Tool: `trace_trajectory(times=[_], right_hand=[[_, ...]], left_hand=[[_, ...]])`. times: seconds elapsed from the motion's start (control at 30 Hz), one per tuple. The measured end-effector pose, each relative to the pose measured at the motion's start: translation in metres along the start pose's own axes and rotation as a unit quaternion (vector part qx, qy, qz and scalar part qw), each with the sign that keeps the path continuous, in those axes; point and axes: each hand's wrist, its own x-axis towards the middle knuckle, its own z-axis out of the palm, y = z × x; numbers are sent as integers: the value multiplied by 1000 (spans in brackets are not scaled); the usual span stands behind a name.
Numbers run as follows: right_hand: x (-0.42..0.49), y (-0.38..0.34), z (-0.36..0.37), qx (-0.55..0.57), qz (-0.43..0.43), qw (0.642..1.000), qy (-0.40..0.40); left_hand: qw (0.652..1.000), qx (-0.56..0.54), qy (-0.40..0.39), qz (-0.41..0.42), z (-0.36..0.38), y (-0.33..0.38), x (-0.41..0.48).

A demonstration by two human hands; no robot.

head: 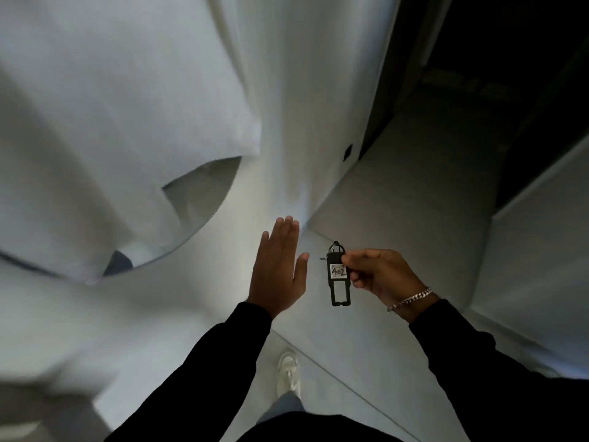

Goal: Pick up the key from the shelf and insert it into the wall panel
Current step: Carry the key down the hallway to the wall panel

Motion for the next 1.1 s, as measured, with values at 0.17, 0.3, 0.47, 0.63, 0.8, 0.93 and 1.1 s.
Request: trace_trajectory(times=[0.17, 0.3, 0.47, 0.63, 0.8, 0.93, 1.1], right_hand=[[40, -43, -45, 54, -18, 996, 75], [73, -78, -86, 80, -35, 989, 122], [113, -116, -153, 121, -53, 976, 171], [159, -154, -239, 117, -52, 975, 181], [201, -202, -312, 110, -46, 976, 180], [244, -242, -358, 98, -52, 978, 176], [319, -293, -397, 66, -47, 985, 152]], left_hand=[[997, -50, -23, 62, 37, 11, 96], [990, -80, -30, 109, 72, 26, 172], [985, -97, -39, 135, 135, 57, 257], [981, -94, -53, 159, 206, 97, 340], [983, -88, -52, 155, 247, 140, 407], [988, -48, -65, 131, 276, 159, 466], [994, -28, -49, 91, 314, 152, 544]])
